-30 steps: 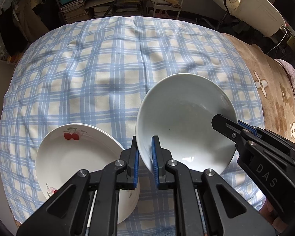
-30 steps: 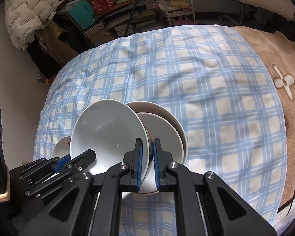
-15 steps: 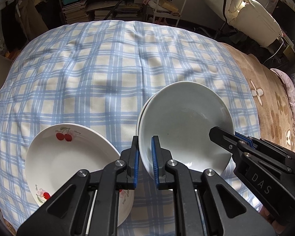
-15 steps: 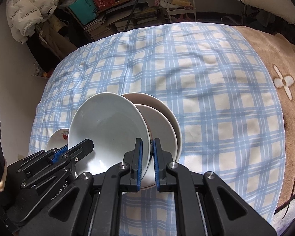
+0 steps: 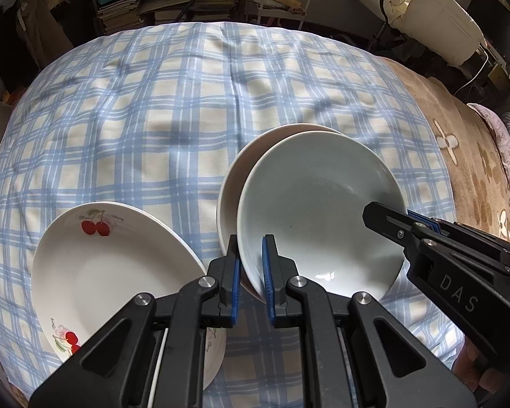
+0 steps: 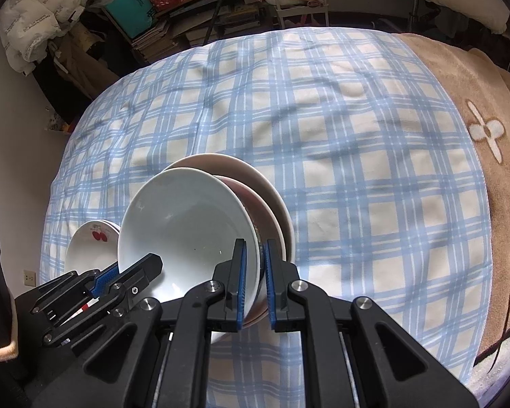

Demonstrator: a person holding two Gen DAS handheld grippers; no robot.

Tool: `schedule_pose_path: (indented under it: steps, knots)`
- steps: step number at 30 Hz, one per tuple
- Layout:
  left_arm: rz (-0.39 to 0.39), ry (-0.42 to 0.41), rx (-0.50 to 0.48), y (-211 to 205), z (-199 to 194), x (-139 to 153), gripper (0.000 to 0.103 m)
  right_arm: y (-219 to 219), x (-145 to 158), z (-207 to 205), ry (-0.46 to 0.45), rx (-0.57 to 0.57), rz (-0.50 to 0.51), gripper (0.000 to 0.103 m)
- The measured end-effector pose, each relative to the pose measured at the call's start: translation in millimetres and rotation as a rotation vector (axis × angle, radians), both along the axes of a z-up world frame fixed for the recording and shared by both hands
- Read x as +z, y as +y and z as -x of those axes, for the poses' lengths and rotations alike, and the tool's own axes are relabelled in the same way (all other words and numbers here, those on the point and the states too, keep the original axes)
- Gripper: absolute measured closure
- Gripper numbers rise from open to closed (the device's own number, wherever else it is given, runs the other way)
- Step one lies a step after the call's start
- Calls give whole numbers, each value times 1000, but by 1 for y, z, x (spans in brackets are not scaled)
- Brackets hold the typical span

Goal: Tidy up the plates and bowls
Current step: 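Carry the rice bowl with both tools over the nested white bowls, then lower the rice bowl into the red-seal bowl and open both tools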

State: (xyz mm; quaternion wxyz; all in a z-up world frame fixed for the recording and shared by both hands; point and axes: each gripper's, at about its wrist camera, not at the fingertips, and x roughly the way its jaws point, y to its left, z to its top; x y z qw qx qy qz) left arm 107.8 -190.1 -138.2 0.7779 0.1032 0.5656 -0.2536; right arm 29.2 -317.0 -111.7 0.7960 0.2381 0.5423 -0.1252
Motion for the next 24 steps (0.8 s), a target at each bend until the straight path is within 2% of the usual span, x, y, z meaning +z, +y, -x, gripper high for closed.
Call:
schedule_pose_path:
  steps: [11,17,24]
  knots:
    - [8,-4,-7,0,2,0,91,1,-6,-1,28,-2,-11,89]
    - [-15,-52,-16,0,6,8,91,-2,-6,-1,35,-8,-32,89]
    - [-13,-69,-13,5,6,15,90,-5,-3,2,28,-16,-52,88]
